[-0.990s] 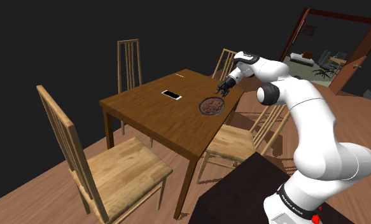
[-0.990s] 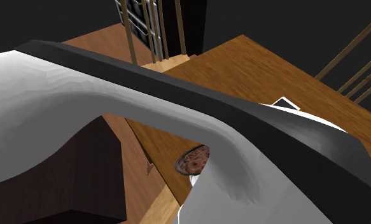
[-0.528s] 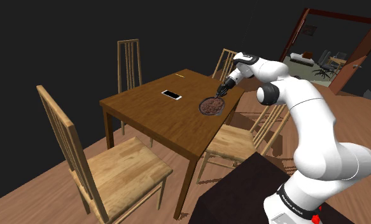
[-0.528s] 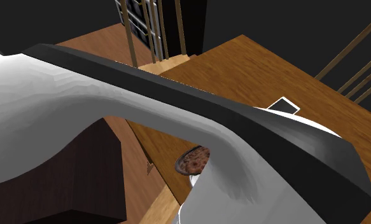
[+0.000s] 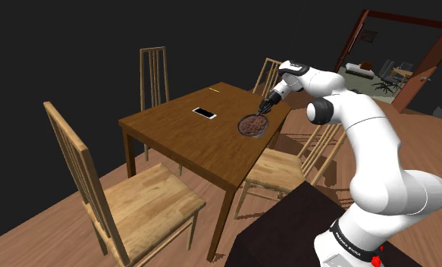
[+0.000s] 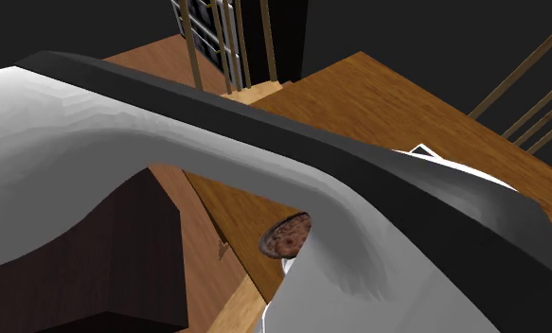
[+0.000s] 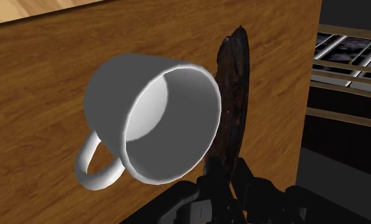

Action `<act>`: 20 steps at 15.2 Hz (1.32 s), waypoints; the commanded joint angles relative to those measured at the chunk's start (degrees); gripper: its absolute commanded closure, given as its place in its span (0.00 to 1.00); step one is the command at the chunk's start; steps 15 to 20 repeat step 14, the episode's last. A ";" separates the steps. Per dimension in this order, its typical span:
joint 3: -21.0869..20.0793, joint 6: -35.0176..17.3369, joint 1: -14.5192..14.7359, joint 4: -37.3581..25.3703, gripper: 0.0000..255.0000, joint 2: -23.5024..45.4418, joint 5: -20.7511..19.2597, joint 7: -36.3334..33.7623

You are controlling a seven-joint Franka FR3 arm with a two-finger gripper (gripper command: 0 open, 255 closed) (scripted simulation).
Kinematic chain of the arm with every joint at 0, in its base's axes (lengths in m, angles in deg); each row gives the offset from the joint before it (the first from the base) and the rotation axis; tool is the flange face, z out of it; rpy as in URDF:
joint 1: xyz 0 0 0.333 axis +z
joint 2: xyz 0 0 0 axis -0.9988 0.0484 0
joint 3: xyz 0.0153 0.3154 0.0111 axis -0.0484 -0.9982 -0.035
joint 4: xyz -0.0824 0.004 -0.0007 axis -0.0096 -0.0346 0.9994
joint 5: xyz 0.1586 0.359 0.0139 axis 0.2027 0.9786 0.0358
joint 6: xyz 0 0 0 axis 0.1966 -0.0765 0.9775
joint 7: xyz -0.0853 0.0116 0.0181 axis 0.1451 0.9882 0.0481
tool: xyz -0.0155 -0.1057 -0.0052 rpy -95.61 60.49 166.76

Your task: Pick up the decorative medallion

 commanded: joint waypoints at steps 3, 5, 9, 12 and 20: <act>-0.19 2.04 -0.61 -2.63 1.00 -0.20 0.03 -1.77; -0.30 3.08 -0.94 -3.97 1.00 -0.29 0.06 -2.67; -0.74 5.48 -1.88 -7.86 1.00 0.21 0.22 -4.88; -1.57 8.01 -3.23 -13.54 1.00 2.08 0.45 -7.50; -1.71 8.21 -3.38 -14.13 1.00 2.34 0.44 -7.75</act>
